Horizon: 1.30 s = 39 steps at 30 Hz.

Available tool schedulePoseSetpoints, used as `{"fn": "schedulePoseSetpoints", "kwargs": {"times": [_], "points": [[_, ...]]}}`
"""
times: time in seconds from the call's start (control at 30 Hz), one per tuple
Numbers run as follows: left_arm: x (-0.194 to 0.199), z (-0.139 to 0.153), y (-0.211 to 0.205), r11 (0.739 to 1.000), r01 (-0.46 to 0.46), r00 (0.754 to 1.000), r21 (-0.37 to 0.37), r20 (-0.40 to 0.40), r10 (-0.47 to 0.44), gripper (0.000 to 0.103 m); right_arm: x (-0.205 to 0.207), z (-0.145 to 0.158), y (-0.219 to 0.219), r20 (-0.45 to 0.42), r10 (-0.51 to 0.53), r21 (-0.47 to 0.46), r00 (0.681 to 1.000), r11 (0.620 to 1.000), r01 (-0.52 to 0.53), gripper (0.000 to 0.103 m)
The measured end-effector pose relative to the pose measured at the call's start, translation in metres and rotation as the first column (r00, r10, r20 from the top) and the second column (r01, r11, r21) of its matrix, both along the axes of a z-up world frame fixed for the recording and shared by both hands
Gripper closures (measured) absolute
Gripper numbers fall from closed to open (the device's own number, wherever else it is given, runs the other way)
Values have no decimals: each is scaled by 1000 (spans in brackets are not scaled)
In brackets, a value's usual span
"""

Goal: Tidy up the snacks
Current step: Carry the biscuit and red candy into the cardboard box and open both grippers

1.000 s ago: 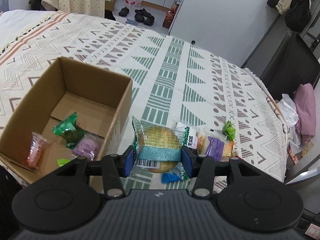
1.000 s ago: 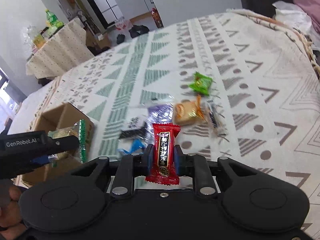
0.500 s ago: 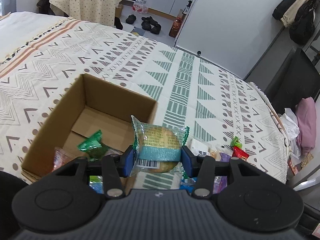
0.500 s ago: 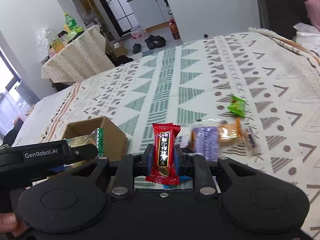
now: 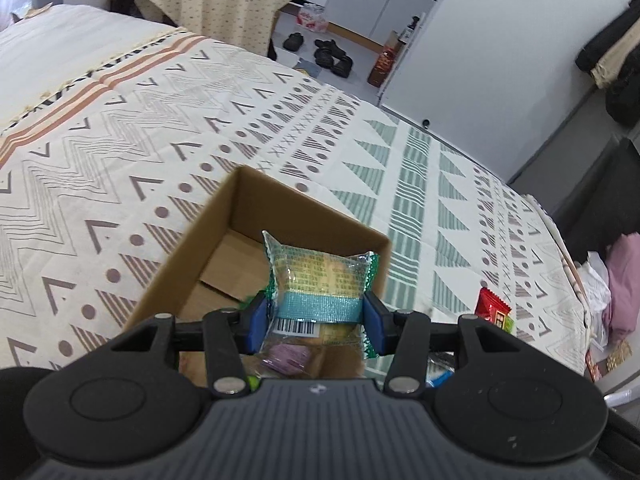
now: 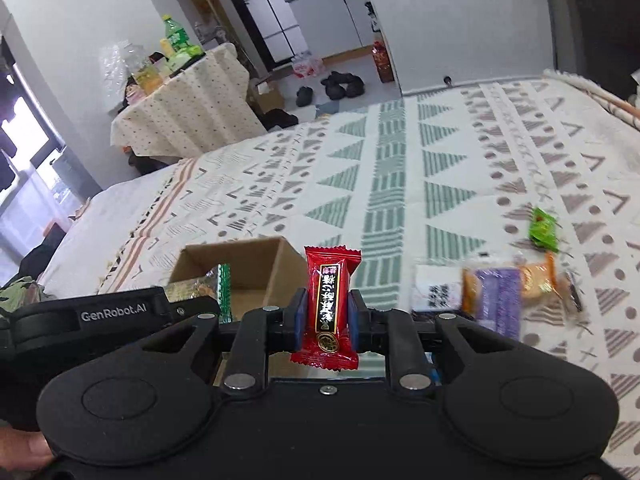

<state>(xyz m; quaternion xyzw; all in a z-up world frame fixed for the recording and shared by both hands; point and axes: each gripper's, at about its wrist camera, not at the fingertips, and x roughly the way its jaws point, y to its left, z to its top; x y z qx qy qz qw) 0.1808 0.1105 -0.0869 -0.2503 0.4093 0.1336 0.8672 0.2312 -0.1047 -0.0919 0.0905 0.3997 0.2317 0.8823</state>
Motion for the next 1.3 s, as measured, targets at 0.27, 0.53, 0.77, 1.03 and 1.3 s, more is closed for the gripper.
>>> {"fn": "schedulePoseSetpoints", "kwargs": {"times": [0.27, 0.53, 0.77, 1.03, 1.3], "points": [[-2, -3, 34, 999, -52, 999, -17, -1, 52, 54, 5, 1, 34, 0, 36, -1, 999, 999, -36, 82], [-5, -4, 49, 997, -76, 997, -25, -14, 75, 49, 9, 0, 62, -8, 70, 6, 998, 998, -70, 82], [-9, 2, 51, 997, -73, 997, -11, -12, 73, 25, 11, 1, 64, -21, 50, 57, 999, 997, -48, 60], [-9, 6, 35, 998, -54, 997, 30, -44, 56, 15, 4, 1, 37, -33, -5, 55, 999, 998, 7, 49], [-8, 10, 8, 997, -8, 998, 77, -64, 13, 11, -6, 3, 4, -30, -43, 30, 999, 999, 44, 36]]}}
